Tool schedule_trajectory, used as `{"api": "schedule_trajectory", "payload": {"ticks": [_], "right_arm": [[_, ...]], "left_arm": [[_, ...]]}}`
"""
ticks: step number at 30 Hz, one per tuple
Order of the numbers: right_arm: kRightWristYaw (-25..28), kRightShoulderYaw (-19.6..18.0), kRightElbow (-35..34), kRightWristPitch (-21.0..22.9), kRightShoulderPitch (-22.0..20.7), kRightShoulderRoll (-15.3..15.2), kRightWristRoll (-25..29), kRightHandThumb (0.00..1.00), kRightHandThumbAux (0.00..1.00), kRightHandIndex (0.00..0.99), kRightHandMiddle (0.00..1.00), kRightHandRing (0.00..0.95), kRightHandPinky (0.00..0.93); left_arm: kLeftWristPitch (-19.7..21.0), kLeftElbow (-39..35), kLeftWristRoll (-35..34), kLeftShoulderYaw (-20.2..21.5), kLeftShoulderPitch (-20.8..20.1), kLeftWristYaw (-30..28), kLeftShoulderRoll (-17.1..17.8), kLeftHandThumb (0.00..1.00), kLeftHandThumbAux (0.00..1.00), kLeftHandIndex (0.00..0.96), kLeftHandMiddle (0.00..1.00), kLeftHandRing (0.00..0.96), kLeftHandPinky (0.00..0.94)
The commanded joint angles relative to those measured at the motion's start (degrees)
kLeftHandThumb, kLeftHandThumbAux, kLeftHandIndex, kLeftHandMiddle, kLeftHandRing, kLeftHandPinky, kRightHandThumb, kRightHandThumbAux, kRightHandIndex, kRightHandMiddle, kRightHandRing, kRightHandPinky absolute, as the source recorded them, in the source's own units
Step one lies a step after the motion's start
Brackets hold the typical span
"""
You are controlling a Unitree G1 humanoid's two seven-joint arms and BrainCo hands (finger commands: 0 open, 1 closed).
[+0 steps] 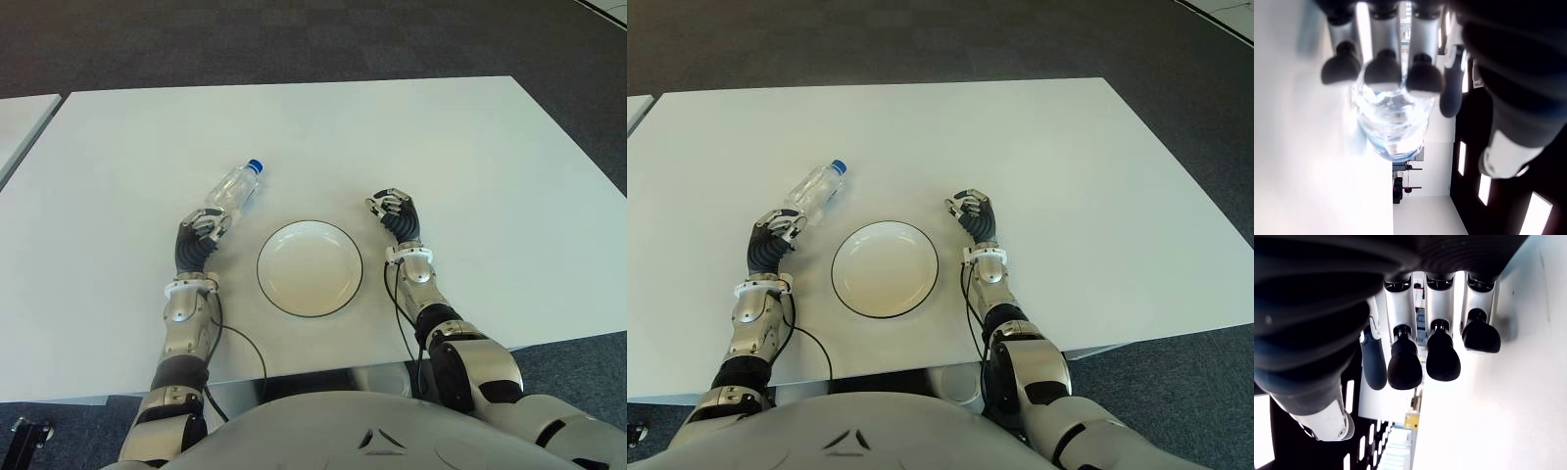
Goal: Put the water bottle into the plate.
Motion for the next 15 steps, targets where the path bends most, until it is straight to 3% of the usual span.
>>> {"api": "schedule_trajectory", "payload": {"ticks": [1,10,15], "right_arm": [[0.8,-0.2,2.0,3.1,2.5,0.5,0.7,0.742,0.713,0.44,0.894,0.885,0.88],[1.1,-0.7,1.9,2.9,2.6,0.8,0.8,0.741,0.713,0.44,0.897,0.887,0.886],[1.5,-1.0,1.8,3.0,2.7,0.9,1.1,0.74,0.713,0.44,0.893,0.884,0.88]], "left_arm": [[2.0,1.7,0.5,-0.1,1.2,0.8,-0.6,0.743,0.698,0.443,0.864,0.859,0.85],[0.6,1.7,1.2,-0.1,1.3,1.6,-0.7,0.744,0.698,0.443,0.871,0.866,0.854],[-3.0,1.7,3.8,-0.2,1.6,4.5,-0.6,0.745,0.698,0.443,0.876,0.869,0.851]]}}
